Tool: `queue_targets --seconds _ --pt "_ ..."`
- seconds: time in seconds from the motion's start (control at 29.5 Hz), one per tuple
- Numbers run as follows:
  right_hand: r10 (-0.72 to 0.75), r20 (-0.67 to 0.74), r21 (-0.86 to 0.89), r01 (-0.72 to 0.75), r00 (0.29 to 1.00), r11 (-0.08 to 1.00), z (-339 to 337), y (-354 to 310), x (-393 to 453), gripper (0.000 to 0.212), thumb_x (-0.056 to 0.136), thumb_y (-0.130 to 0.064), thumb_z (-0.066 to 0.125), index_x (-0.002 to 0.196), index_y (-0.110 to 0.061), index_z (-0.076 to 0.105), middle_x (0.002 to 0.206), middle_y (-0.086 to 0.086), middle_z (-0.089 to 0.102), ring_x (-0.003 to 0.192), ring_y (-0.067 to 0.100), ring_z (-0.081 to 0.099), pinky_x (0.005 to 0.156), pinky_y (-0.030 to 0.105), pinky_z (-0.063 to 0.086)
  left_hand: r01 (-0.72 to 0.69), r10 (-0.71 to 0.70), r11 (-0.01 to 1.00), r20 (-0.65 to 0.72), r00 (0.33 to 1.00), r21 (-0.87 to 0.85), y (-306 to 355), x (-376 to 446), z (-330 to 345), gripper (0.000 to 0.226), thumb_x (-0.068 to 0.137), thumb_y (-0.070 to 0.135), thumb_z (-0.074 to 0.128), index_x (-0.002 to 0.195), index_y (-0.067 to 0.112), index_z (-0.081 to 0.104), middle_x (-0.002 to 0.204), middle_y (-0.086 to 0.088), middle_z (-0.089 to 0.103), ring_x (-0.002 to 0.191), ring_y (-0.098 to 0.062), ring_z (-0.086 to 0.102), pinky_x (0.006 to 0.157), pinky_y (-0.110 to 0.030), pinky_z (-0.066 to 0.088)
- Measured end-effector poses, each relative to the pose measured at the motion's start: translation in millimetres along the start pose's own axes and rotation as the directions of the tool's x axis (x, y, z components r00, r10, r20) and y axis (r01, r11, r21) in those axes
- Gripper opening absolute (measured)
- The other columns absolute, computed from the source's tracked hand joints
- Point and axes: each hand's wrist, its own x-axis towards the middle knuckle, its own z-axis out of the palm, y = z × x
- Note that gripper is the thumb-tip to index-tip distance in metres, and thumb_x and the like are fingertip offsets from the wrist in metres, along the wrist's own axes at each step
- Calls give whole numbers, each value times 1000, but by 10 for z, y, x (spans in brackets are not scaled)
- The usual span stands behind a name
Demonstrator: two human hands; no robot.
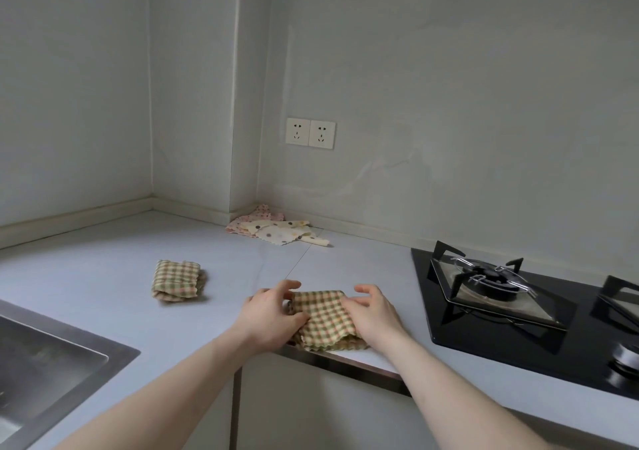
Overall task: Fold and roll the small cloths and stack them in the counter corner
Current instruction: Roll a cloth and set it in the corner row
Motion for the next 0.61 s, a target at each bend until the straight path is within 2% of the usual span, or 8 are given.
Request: queue_targets --seconds 0.03,0.1,0.2,0.3,0.41,0.51,0.61 --pt "13 29 13 -14 999 1000 -2 -5 38 49 93 -34 68 137 -25 50 110 -14 63 86 1 64 64 18 51 11 -11 1000 15 1000 -18 1 3 -15 60 87 44 66 144 40 45 134 13 62 130 -16 53 115 -38 35" --pt "31 67 3 -32 997 999 -7 14 89 55 84 -27 76 135 -25 54 105 -16 63 85 6 69 81 27 58 43 -39 996 45 998 -82 7 -2 -43 58 85 37 68 140 42 49 126 13 62 123 -13 58 113 -36 40" --pt "38 126 -25 -35 991 999 -36 56 120 61 77 -18 81 133 -28 58 109 -12 63 98 9 68 97 28 53 94 -79 978 91 993 -184 19 -11 -69 66 71 41 66 135 43 54 118 17 63 112 -9 61 107 -33 47" --pt "26 189 42 -35 982 999 -91 67 113 61 75 -5 81 131 -24 63 119 -2 64 103 10 67 94 23 52 109 -95 981 95 991 -159 38 -1 -62 69 62 56 61 130 42 59 110 19 65 111 -12 62 105 -36 48" --pt "4 225 59 -18 974 998 -136 70 97 61 75 0 80 130 -22 66 120 -1 63 104 6 63 86 15 47 93 -88 993 70 994 -69 64 2 -54 49 65 67 58 107 44 70 102 16 67 103 -13 62 99 -38 50" --pt "-25 227 53 13 974 999 -137 83 102 53 73 -6 83 122 -21 72 118 -2 70 107 7 65 95 18 48 87 -82 991 49 995 -101 54 13 -46 24 67 59 63 81 41 71 92 14 68 91 -11 65 90 -38 55" --pt "-57 200 83 41 978 996 -130 86 118 34 77 -13 81 110 -20 75 107 -5 75 104 10 69 95 22 52 116 -104 959 58 993 -259 49 -3 -57 15 69 47 73 77 35 70 78 9 70 74 -17 70 74 -43 62"
